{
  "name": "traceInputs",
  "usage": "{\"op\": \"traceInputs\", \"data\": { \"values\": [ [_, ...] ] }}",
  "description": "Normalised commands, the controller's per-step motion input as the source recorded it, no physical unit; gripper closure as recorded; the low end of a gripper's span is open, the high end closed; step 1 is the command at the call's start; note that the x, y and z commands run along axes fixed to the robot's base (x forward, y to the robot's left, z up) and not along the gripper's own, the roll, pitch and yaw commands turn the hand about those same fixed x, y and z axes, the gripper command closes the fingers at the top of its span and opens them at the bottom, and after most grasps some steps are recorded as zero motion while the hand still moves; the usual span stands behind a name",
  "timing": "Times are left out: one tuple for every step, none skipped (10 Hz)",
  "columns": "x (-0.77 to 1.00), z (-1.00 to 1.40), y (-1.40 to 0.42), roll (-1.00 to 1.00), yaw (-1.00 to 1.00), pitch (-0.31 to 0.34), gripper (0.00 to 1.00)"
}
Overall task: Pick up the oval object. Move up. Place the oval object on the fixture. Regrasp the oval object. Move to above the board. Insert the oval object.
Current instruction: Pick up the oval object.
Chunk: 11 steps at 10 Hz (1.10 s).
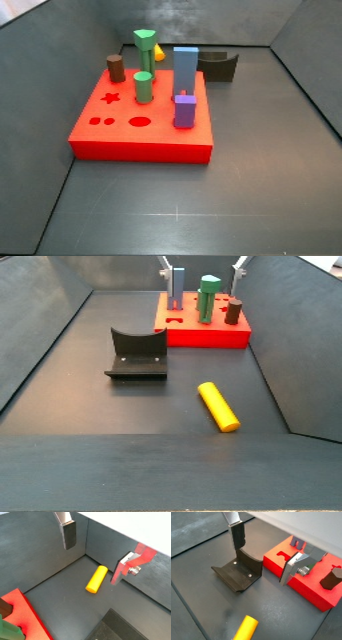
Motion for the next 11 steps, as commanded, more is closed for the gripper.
{"op": "traceInputs", "data": {
  "values": [
    [0.04, -0.23, 0.26, -0.01, 0.36, -0.107, 0.0],
    [0.24, -0.48, 0.3, -0.15, 0.62, -0.17, 0.0],
    [0.13, -0.65, 0.18, -0.14, 0.7, -0.144, 0.0],
    [-0.1, -0.41, 0.02, -0.33, 0.26, -0.1, 0.0],
    [-0.06, -0.41, 0.03, -0.34, 0.27, -0.067, 0.0],
    [-0.12, -0.69, 0.23, -0.22, 0.27, -0.066, 0.0],
    [-0.13, -0.78, 0.3, -0.17, 0.29, -0.073, 0.0],
    [-0.04, -0.71, 0.27, -0.21, 0.29, -0.064, 0.0],
    [0.0, -0.69, 0.32, -0.23, 0.28, -0.021, 0.0],
    [0.0, -0.75, 0.33, -0.2, 0.25, 0.0, 0.0],
    [0.0, -0.78, 0.33, -0.19, 0.22, 0.0, 0.0]
  ]
}}
